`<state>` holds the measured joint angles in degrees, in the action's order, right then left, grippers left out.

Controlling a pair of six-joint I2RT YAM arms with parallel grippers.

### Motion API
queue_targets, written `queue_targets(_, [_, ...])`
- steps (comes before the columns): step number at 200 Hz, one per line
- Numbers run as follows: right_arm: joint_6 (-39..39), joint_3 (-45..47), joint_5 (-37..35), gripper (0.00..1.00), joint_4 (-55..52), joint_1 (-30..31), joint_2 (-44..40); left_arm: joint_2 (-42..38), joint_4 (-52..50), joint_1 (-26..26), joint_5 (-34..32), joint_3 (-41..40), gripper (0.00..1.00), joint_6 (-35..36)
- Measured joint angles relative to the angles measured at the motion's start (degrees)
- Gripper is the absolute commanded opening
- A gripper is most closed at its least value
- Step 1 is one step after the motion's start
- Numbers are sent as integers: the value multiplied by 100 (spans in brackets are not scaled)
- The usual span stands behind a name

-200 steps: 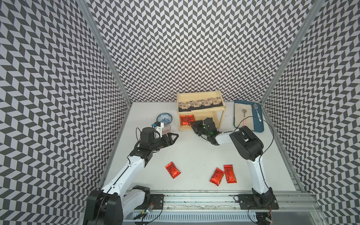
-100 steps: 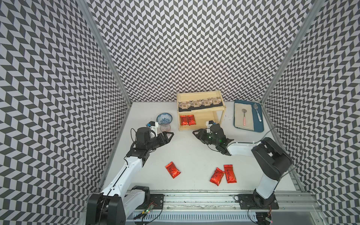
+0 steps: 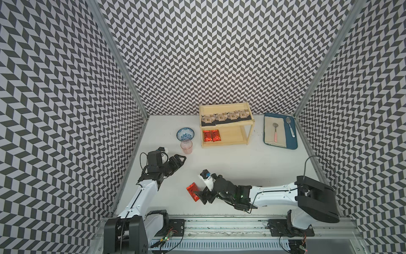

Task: Place the tea bags on the shelf by color
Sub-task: Pick up the tea bag from the center of the board.

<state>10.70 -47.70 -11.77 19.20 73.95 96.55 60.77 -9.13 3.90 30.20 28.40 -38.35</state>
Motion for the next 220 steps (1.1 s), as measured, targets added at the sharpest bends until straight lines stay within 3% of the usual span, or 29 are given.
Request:
queue_targets(28, [-315, -289, -125, 98, -247, 170, 511, 0, -17, 0, -109, -66, 94, -55])
queue_targets(96, [-535, -791, -367, 100, -660, 234, 1196, 162, 151, 0, -173, -247, 95, -127])
queue_targets(162, [-457, -793, -682, 99, -809, 144, 1239, 297, 557, -59, 48, -713, 89, -332])
queue_targets(220, [-243, -573, -614, 96, -726, -245, 1237, 520, 964, -483, 162, -970, 81, -522])
